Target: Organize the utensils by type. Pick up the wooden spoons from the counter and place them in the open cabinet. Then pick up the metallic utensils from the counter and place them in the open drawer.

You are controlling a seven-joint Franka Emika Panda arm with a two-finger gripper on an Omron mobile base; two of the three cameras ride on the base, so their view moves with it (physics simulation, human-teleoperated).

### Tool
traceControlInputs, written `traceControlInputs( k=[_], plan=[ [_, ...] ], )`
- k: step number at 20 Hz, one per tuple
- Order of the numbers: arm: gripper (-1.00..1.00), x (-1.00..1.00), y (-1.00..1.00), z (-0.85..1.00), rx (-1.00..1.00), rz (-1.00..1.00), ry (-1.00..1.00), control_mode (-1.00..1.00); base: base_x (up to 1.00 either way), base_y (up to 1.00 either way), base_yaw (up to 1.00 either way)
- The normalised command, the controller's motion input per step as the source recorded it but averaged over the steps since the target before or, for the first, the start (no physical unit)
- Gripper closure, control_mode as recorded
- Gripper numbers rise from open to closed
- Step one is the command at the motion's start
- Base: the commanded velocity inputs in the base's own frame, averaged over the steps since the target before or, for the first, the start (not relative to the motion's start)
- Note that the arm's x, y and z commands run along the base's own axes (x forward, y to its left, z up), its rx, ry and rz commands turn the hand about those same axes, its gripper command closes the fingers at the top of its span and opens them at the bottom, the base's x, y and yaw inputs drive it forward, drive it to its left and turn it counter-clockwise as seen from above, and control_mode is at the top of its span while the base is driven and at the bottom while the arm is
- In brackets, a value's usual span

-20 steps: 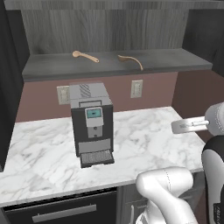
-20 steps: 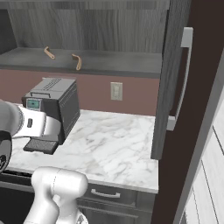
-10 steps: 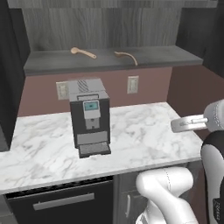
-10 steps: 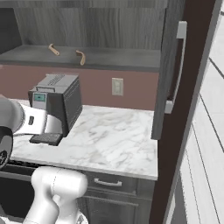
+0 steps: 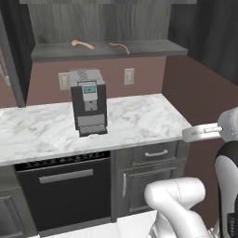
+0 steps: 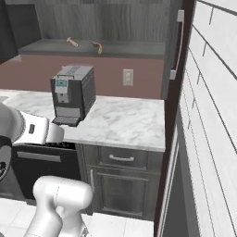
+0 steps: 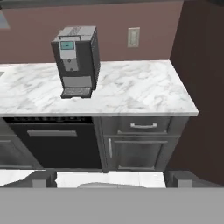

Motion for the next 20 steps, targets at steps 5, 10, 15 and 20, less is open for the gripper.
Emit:
traceControlInputs(
  k=[5,10,15,20],
  plan=[
    [-1.0,0.0,0.0,0.0,0.0,0.0,0.0,1.0,-0.14,0.23,0.03],
    [-1.0,0.0,0.0,0.0,0.0,0.0,0.0,1.0,-0.04,0.01,0.01],
    [-1.0,0.0,0.0,0.0,0.0,0.0,0.0,1.0,-0.16,0.7,0.44],
    [-1.0,0.0,0.0,0.0,0.0,0.0,0.0,1.0,-0.16,0.74,0.91]
  ],
)
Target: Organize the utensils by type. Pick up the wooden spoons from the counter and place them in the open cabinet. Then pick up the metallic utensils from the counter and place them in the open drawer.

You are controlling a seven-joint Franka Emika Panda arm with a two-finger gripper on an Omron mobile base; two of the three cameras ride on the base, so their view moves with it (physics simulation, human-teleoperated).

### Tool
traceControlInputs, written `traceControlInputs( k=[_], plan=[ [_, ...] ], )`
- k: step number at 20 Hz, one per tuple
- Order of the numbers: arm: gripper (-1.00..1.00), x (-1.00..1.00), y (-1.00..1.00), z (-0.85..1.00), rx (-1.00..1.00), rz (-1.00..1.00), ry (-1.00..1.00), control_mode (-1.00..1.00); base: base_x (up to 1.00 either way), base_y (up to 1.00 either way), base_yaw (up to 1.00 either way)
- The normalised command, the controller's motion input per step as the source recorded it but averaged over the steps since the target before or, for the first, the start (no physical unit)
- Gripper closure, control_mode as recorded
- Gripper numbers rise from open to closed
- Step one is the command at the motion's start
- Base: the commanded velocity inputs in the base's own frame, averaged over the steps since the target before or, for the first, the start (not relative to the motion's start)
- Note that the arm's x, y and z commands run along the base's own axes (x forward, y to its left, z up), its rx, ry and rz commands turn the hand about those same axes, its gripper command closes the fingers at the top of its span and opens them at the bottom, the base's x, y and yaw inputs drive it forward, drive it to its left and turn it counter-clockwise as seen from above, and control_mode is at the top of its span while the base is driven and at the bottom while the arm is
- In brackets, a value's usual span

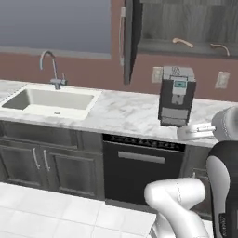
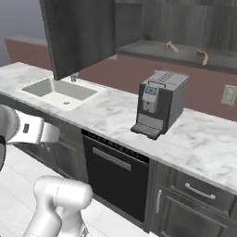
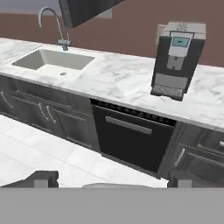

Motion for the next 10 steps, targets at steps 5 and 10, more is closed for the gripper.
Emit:
traceControlInputs(
  k=[5,10],
  plan=[
    [-1.0,0.0,0.0,0.0,0.0,0.0,0.0,1.0,-0.15,0.65,0.94],
    [-1.0,0.0,0.0,0.0,0.0,0.0,0.0,1.0,-0.1,0.65,0.92]
  ],
)
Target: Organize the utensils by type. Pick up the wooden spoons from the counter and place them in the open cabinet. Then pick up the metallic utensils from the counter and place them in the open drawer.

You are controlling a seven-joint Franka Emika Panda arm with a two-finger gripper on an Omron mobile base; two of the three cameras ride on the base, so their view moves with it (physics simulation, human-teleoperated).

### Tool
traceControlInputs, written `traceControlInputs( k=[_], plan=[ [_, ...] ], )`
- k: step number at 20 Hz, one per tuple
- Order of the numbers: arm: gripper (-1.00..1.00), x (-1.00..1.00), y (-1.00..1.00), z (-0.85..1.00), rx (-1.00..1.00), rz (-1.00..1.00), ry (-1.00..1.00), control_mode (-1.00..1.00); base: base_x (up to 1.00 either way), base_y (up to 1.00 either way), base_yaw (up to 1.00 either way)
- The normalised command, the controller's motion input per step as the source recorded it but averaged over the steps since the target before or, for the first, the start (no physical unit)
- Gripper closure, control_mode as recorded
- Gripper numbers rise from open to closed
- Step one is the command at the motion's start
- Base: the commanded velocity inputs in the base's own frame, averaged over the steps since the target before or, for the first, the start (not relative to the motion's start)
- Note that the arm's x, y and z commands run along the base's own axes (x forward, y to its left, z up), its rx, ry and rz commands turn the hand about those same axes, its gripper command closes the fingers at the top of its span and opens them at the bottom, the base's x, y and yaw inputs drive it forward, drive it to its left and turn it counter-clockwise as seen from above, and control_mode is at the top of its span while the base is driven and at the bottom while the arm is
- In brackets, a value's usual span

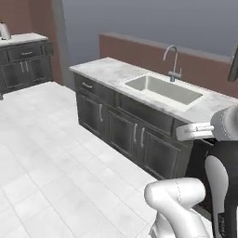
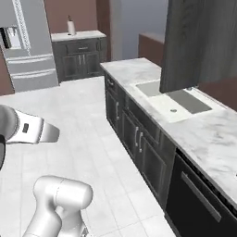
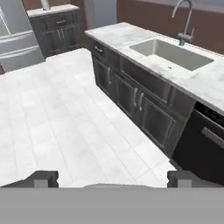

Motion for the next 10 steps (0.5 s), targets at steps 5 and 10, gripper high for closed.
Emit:
traceControlInputs(
  k=[5,10],
  plan=[
    [-1.0,0.0,0.0,0.0,0.0,0.0,0.0,1.0,0.06,0.5,0.87],
    [-1.0,0.0,0.0,0.0,0.0,0.0,0.0,1.0,0.56,0.29,0.65]
  ],
)
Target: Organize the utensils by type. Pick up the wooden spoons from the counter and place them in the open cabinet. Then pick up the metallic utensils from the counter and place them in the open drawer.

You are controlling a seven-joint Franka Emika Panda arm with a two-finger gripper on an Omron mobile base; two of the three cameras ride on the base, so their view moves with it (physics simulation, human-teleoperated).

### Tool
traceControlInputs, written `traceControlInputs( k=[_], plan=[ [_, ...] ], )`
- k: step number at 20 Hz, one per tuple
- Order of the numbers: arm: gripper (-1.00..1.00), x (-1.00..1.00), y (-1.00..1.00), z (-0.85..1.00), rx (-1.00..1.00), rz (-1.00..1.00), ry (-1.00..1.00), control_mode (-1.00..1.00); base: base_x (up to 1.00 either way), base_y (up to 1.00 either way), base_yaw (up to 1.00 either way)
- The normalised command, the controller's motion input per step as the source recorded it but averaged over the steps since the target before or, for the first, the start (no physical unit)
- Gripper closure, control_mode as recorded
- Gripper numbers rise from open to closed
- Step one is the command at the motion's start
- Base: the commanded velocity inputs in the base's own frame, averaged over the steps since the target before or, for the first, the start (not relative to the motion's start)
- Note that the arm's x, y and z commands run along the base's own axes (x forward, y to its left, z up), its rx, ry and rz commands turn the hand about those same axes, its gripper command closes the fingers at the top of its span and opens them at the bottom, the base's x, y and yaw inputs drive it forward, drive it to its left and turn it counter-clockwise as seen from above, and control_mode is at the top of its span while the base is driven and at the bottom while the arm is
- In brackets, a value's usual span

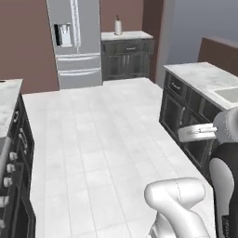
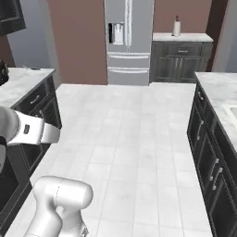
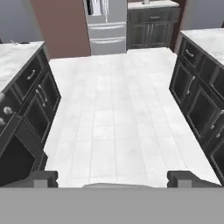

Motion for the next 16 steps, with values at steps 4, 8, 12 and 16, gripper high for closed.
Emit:
traceControlInputs(
  k=[4,8,12,16],
  plan=[
    [-1.0,0.0,0.0,0.0,0.0,0.0,0.0,1.0,0.41,0.0,0.18],
    [-1.0,0.0,0.0,0.0,0.0,0.0,0.0,1.0,0.92,-0.02,0.02],
    [-1.0,0.0,0.0,0.0,0.0,0.0,0.0,1.0,1.0,0.0,0.0],
    [-1.0,0.0,0.0,0.0,0.0,0.0,0.0,1.0,1.0,0.0,0.0]
  ],
)
